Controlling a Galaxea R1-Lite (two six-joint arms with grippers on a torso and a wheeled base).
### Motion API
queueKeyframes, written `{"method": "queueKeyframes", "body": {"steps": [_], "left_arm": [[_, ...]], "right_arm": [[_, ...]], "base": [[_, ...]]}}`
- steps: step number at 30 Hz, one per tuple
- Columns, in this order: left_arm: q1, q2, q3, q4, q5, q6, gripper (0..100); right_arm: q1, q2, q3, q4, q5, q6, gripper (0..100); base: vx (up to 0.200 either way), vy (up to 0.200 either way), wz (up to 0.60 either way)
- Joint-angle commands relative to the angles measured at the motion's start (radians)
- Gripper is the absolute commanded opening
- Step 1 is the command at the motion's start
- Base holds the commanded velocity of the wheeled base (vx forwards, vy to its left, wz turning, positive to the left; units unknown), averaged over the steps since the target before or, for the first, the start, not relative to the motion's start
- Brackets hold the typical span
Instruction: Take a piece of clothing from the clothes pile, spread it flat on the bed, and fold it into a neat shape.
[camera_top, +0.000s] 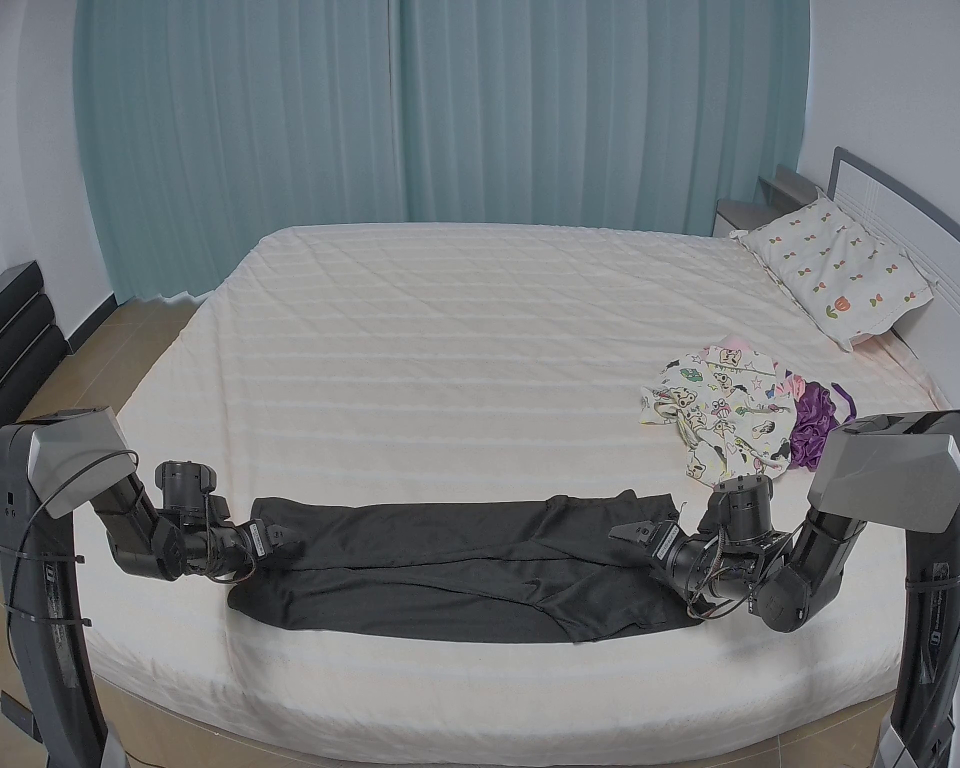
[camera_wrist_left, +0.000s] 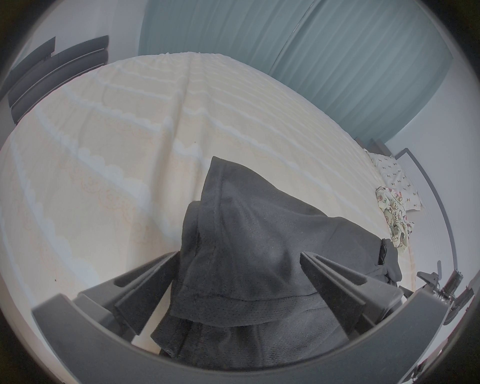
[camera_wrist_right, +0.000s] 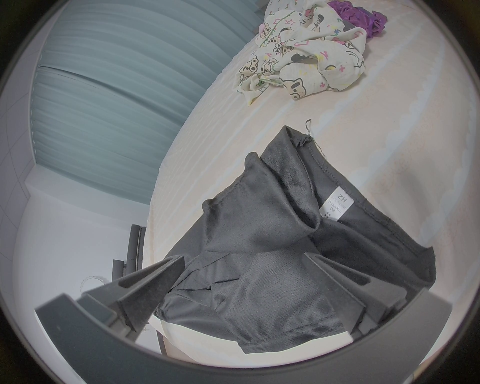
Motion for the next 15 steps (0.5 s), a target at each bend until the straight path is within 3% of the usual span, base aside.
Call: {"method": "queueKeyframes", "body": {"steps": [1, 9, 10, 15], "left_arm": [[0.0, 0.006, 0.004, 0.0, 0.0, -0.001, 100], [-0.001, 0.006, 0.006, 0.0, 0.0, 0.002, 100], [-0.001, 0.008, 0.004, 0.0, 0.0, 0.002, 0], [-0.001, 0.0, 0.006, 0.004, 0.003, 0.001, 0]], "right_arm": [[-0.001, 0.002, 0.0, 0.0, 0.0, 0.0, 100], [0.001, 0.002, 0.0, 0.0, 0.0, 0.0, 100], [0.001, 0.002, 0.0, 0.0, 0.0, 0.0, 100], [-0.001, 0.002, 0.0, 0.0, 0.0, 0.0, 100]], "base": [[0.0, 0.0, 0.0], [0.0, 0.0, 0.0], [0.0, 0.0, 0.0], [0.0, 0.0, 0.0]]}}
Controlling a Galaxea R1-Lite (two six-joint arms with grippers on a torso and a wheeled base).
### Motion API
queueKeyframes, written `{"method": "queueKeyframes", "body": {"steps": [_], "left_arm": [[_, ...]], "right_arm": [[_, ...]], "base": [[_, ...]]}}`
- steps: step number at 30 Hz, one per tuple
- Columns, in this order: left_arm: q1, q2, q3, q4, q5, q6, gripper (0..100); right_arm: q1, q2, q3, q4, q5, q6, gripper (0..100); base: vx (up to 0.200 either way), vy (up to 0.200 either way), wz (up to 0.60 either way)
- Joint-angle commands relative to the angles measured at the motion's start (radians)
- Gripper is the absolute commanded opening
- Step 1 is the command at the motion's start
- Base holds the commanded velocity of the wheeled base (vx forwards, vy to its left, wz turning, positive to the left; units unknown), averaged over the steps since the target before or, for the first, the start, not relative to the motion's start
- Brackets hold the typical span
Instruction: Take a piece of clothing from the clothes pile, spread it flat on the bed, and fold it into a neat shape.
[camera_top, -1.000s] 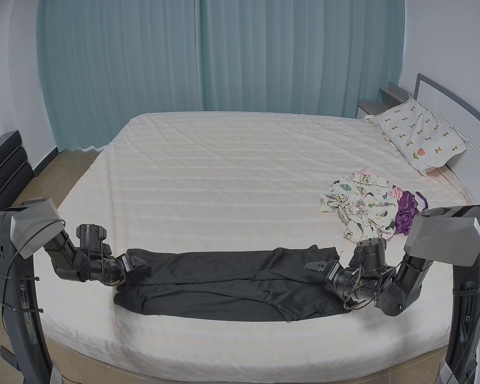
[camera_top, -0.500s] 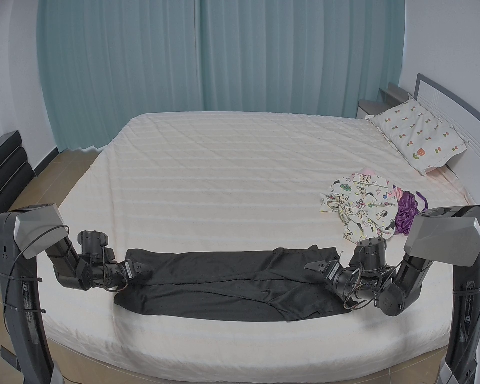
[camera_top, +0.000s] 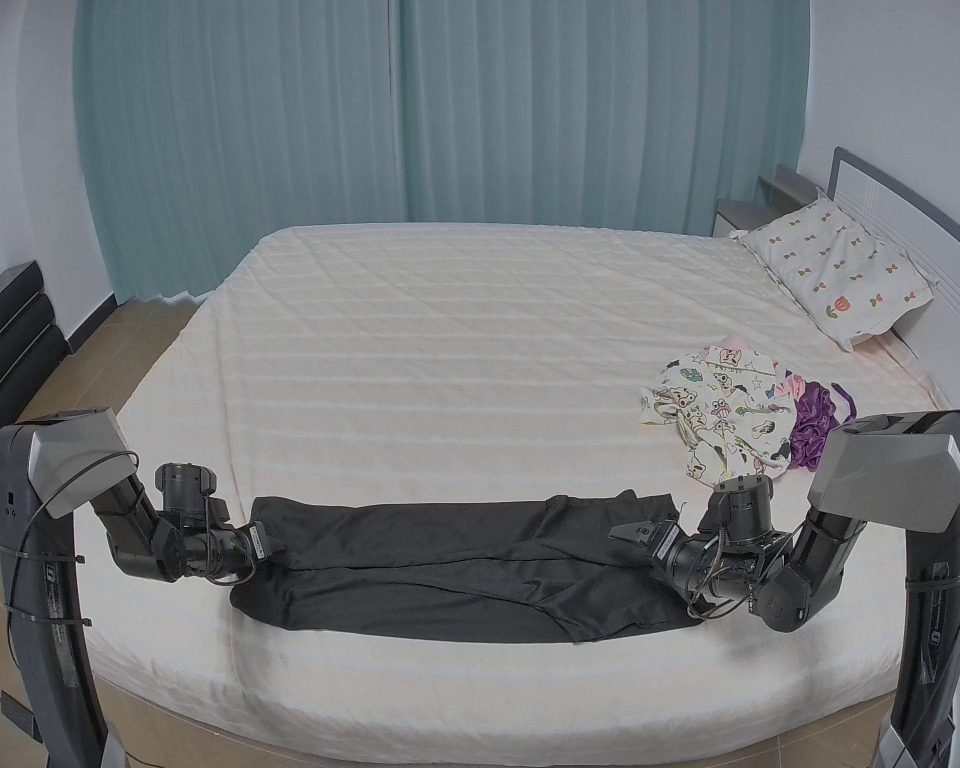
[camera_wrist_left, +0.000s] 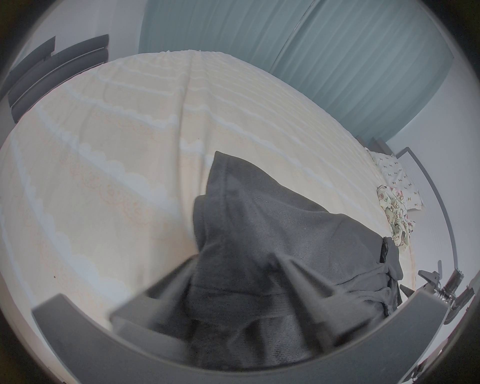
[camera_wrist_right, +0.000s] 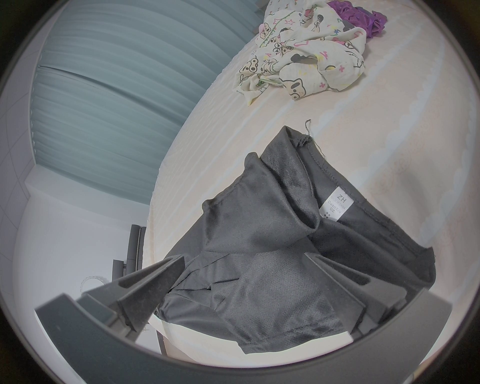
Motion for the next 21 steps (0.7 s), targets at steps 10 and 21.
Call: {"method": "queueKeyframes", "body": {"steps": [10, 21], "left_arm": [[0.009, -0.02, 0.0, 0.006, 0.011, -0.009, 0], [0.082, -0.077, -0.014, 0.072, -0.018, -0.007, 0]], "right_arm": [[0.0, 0.0, 0.002, 0.0, 0.0, 0.002, 100], [0.0, 0.0, 0.003, 0.0, 0.0, 0.002, 100]], "base": [[0.0, 0.0, 0.0], [0.0, 0.0, 0.0]]}}
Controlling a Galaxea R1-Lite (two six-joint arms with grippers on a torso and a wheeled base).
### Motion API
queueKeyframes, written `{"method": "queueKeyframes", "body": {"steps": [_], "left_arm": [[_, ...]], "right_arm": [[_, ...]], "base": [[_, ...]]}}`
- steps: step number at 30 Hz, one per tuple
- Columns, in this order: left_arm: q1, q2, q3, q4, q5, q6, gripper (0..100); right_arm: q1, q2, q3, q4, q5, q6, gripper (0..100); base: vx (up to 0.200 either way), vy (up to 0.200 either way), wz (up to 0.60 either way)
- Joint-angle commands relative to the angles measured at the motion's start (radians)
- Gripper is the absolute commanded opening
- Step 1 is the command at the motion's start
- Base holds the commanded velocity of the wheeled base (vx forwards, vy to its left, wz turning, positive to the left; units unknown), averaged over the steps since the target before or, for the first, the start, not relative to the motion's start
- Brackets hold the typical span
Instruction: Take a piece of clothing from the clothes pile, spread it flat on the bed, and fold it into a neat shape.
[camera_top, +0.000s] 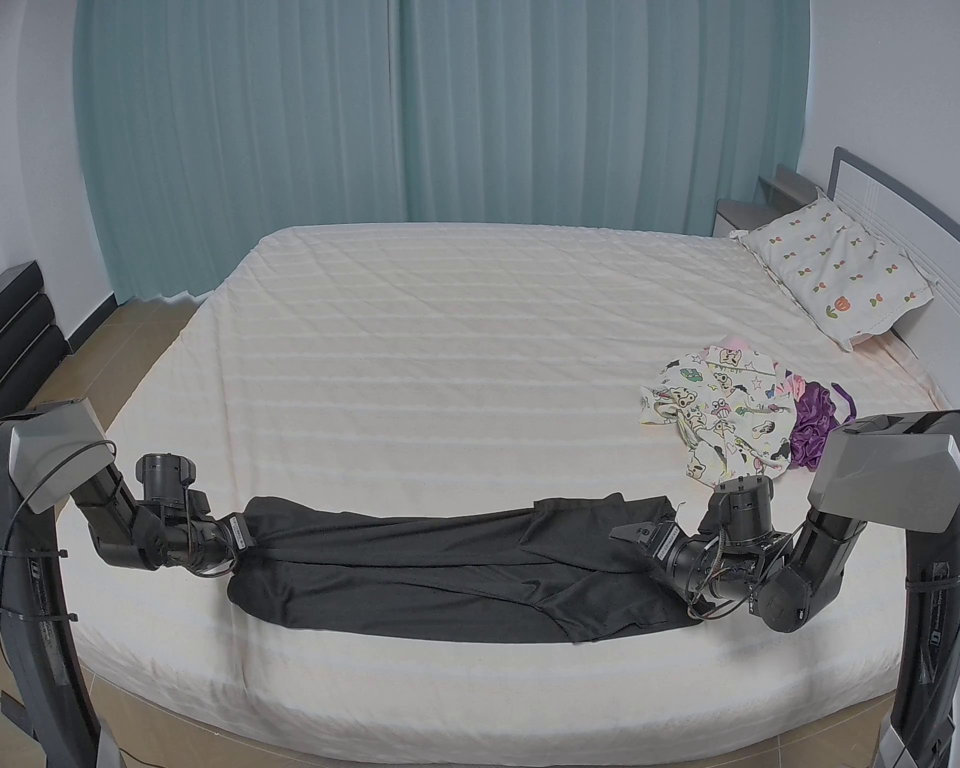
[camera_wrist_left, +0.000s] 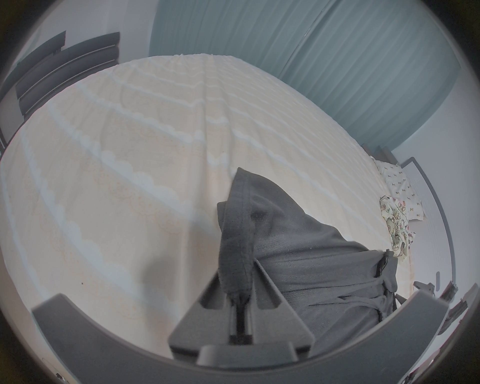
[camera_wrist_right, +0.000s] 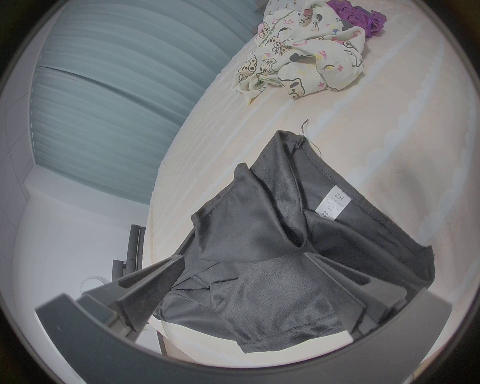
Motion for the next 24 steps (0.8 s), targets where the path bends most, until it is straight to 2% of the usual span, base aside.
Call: {"method": "queueKeyframes", "body": {"steps": [1, 7, 18, 20, 24], "left_arm": [[0.026, -0.032, -0.008, 0.015, -0.019, 0.0, 0], [0.084, -0.061, -0.023, 0.056, -0.082, 0.0, 0], [0.155, -0.065, -0.094, 0.156, -0.128, 0.0, 0], [0.176, -0.079, -0.118, 0.21, -0.129, -0.001, 0], [0.153, -0.122, -0.112, 0.282, -0.132, -0.007, 0]], "right_arm": [[0.001, 0.0, 0.0, 0.0, -0.001, 0.0, 100], [0.001, 0.0, 0.0, 0.0, 0.001, 0.002, 100], [0.001, 0.0, -0.001, 0.0, 0.001, 0.002, 100], [-0.001, -0.001, -0.003, 0.0, 0.001, 0.003, 100], [-0.001, -0.001, -0.001, 0.0, 0.001, 0.003, 100]], "base": [[0.0, 0.0, 0.0], [0.0, 0.0, 0.0], [0.0, 0.0, 0.0], [0.0, 0.0, 0.0], [0.0, 0.0, 0.0]]}}
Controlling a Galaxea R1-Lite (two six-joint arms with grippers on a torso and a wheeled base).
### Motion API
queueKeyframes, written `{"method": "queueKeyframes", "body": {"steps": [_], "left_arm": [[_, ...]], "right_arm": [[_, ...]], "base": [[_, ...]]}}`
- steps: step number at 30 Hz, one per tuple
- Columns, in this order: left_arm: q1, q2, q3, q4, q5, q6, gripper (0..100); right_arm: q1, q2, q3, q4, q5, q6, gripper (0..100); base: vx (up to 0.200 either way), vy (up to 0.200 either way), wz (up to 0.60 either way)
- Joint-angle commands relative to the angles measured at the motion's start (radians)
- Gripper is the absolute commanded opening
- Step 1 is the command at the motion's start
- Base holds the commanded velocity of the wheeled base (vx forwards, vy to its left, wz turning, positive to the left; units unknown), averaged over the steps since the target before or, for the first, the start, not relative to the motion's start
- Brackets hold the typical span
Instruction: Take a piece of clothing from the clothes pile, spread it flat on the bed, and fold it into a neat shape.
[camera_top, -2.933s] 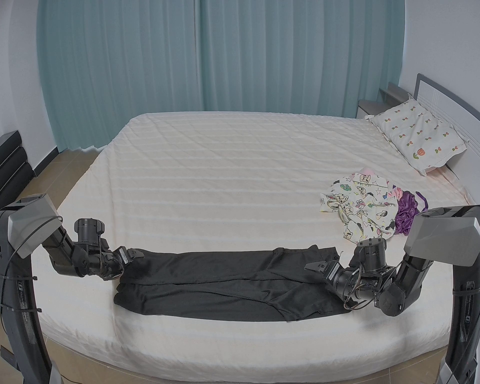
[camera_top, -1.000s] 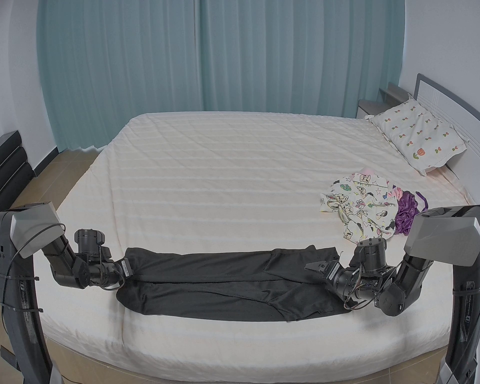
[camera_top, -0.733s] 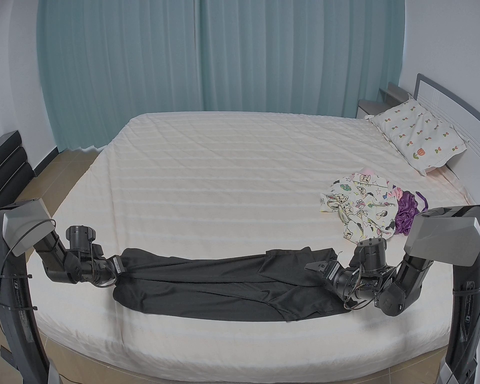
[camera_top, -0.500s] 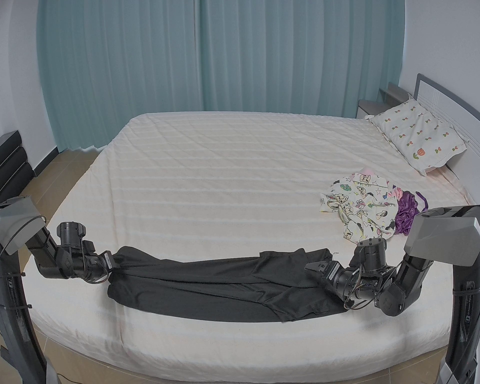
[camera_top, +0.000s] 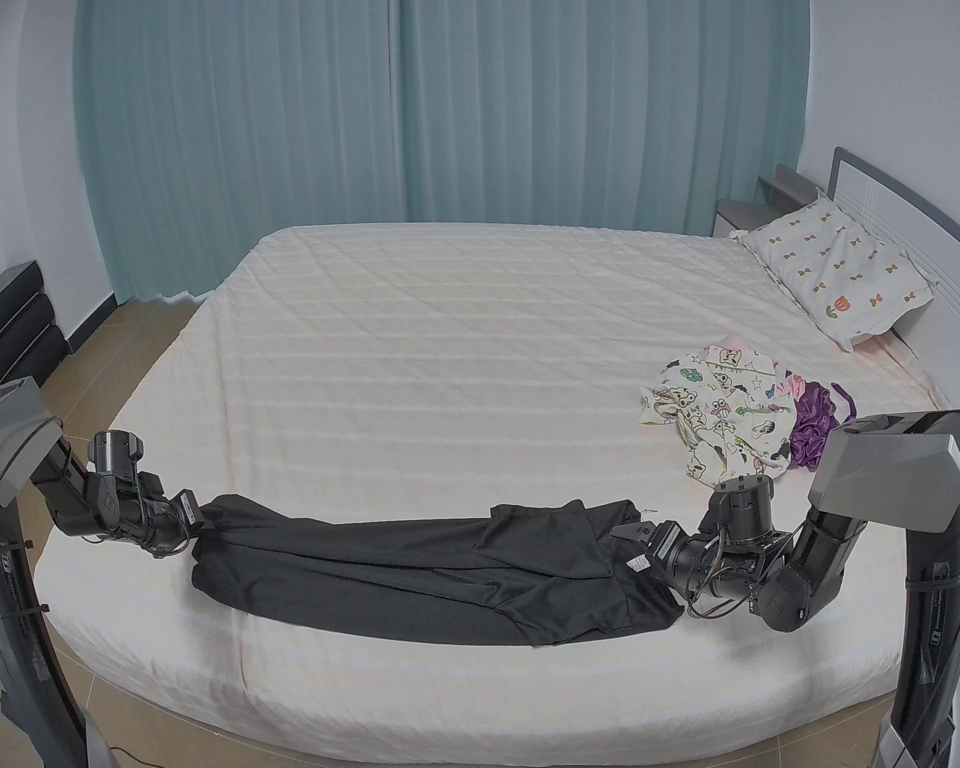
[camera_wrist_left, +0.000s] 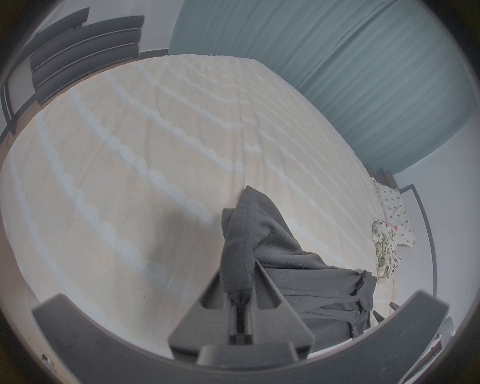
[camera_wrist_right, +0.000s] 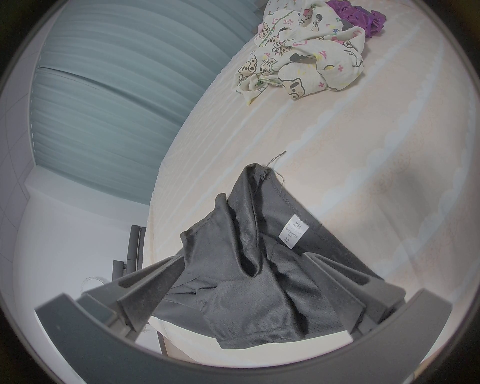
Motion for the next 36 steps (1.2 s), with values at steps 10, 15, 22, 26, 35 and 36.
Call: {"method": "queueKeyframes", "body": {"steps": [10, 15, 22, 26, 35, 36], "left_arm": [[-0.173, -0.151, 0.031, 0.099, 0.043, -0.116, 0], [-0.274, -0.194, 0.028, 0.153, 0.116, -0.162, 0], [-0.414, -0.187, 0.01, 0.196, 0.258, -0.187, 0], [-0.471, -0.186, -0.012, 0.199, 0.271, -0.219, 0], [-0.572, -0.108, -0.148, 0.299, 0.319, -0.28, 0], [-0.583, -0.098, -0.159, 0.3, 0.322, -0.289, 0]], "right_arm": [[0.003, -0.004, 0.004, 0.0, 0.0, 0.002, 100], [0.002, -0.004, 0.004, 0.0, 0.0, 0.004, 100], [-0.006, -0.014, 0.004, -0.002, 0.0, 0.005, 100], [-0.008, -0.012, 0.007, -0.033, -0.001, 0.004, 100], [-0.009, -0.01, 0.026, -0.069, 0.0, 0.004, 100], [-0.009, -0.009, 0.026, -0.069, 0.0, 0.004, 100]], "base": [[0.0, 0.0, 0.0], [0.0, -0.16, 0.0], [0.0, -0.2, 0.0], [0.0, -0.2, 0.0], [0.0, -0.2, 0.0], [0.0, -0.2, 0.0]]}}
